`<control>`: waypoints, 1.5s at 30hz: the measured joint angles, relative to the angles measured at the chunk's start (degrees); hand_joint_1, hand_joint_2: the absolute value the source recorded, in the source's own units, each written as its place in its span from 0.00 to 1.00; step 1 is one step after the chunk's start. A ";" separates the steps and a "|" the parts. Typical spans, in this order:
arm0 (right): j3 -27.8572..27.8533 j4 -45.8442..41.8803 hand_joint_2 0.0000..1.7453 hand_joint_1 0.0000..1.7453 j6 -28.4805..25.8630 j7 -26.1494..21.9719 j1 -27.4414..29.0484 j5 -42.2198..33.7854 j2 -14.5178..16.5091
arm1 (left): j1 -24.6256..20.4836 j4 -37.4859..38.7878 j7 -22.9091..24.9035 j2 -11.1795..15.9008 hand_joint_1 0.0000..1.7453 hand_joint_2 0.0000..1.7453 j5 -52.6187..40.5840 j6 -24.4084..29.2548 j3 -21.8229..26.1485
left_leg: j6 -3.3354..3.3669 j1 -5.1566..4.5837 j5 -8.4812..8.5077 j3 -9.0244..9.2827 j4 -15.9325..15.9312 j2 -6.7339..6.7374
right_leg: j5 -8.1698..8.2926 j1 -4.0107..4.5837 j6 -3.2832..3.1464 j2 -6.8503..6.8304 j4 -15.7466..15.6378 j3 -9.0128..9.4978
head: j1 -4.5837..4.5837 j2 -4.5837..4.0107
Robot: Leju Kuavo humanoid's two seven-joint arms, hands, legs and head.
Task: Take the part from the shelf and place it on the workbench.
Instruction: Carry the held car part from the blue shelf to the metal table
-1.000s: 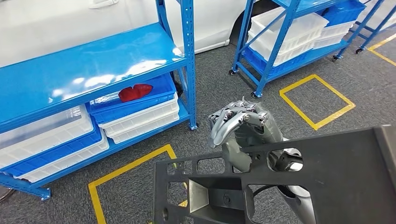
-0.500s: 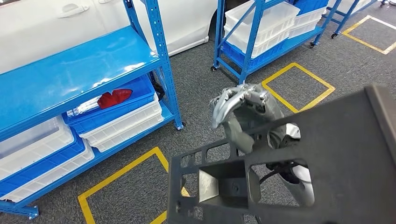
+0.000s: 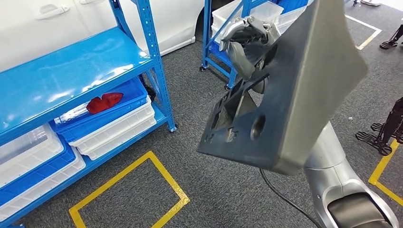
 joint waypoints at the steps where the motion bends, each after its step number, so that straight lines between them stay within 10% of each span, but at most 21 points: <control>1: -0.14 0.88 1.00 1.00 0.00 -0.01 -0.16 0.02 0.11 | -0.01 0.00 0.01 0.00 0.00 1.00 0.00 -0.02 -0.07 | -0.02 -0.01 -0.10 -0.07 0.22 0.34 | 1.07 -0.01 0.00 -0.17 -1.15 0.72 | 0.02 0.00; 5: -0.83 2.75 1.00 1.00 -0.05 -0.33 -0.99 0.05 0.72 | -0.03 0.01 0.03 -0.02 0.00 1.00 0.01 -0.04 -0.20 | -0.77 -0.36 -0.98 -0.38 1.47 1.56 | 5.77 0.51 -1.09 -2.74 -14.14 7.41 | -0.03 0.00; 10: -1.58 3.50 1.00 1.00 0.32 -0.77 -1.07 -0.21 1.85 | -0.05 0.01 0.47 -0.02 0.00 1.00 0.25 0.95 -0.20 | -2.24 -0.40 -2.53 -1.06 2.97 1.60 | 6.08 0.52 -2.83 -1.42 -15.39 7.42 | -0.20 0.00; 15: -1.72 2.93 1.00 1.00 1.30 0.23 -0.91 -1.02 3.62 | 0.08 0.04 0.81 -0.04 0.00 1.00 0.51 1.48 -0.18 | -3.19 0.03 -9.30 -7.98 18.27 -0.70 | 6.31 0.42 -3.41 0.66 -15.53 7.33 | -0.32 0.00; 20: -1.69 1.62 1.00 1.00 1.34 0.92 -0.86 -1.32 4.40 | 0.07 0.04 1.08 0.09 0.00 1.00 0.46 1.45 -0.17 | -2.51 0.34 -1.24 -1.56 3.64 -3.43 | 6.50 0.45 -2.89 2.92 -15.46 7.37 | -0.29 0.00; 25: -1.68 -0.18 1.00 1.00 1.51 1.50 -0.10 -2.23 4.41 | 0.03 0.05 3.25 0.15 0.00 1.00 1.20 1.05 0.03 | -1.06 0.29 -0.45 -0.61 0.74 -2.99 | 6.52 0.29 -1.14 3.56 -14.98 6.26 | -0.24 0.00; 29: -1.72 -1.62 1.00 1.00 2.22 1.99 0.48 -3.61 4.27 | 0.19 0.07 6.72 0.19 0.00 1.00 1.62 2.46 0.63 | -0.10 0.17 -0.07 -0.43 0.11 -0.81 | -0.10 0.32 -0.68 0.30 -2.34 0.56 | 0.02 0.00; 32: -1.72 -2.46 1.00 1.00 2.43 2.04 1.70 -3.80 4.12 | 0.33 0.07 8.78 0.29 0.00 1.00 1.65 3.10 1.07 | -0.05 0.05 -0.17 -0.47 0.30 0.35 | -0.43 0.12 -0.50 0.00 1.19 -0.79 | 0.03 0.00; 37: -1.72 -2.71 1.00 1.00 2.50 2.04 2.00 -3.81 4.04 | 0.34 0.07 9.22 0.33 0.00 1.00 1.64 3.22 1.12 | -0.07 0.04 -0.23 -0.47 0.38 0.58 | 0.52 0.09 -0.50 -0.10 -0.20 0.03 | 0.04 0.00; 41: -1.81 -4.92 1.00 1.00 3.30 1.22 3.80 -3.32 3.09 | 0.75 0.05 11.62 0.75 0.00 1.00 1.64 4.95 1.71 | -1.38 -0.18 -1.15 -0.51 1.21 1.87 | 5.37 0.53 -1.85 -2.09 -15.05 7.96 | -0.03 0.00; 45: -2.08 -6.36 1.00 1.00 3.82 1.02 4.87 -3.02 2.74 | 1.09 0.07 15.40 1.49 0.00 1.00 2.01 7.93 2.78 | -3.00 0.04 -6.62 -3.98 9.77 -0.25 | 5.72 0.49 -3.36 -0.53 -16.13 8.25 | -0.26 0.00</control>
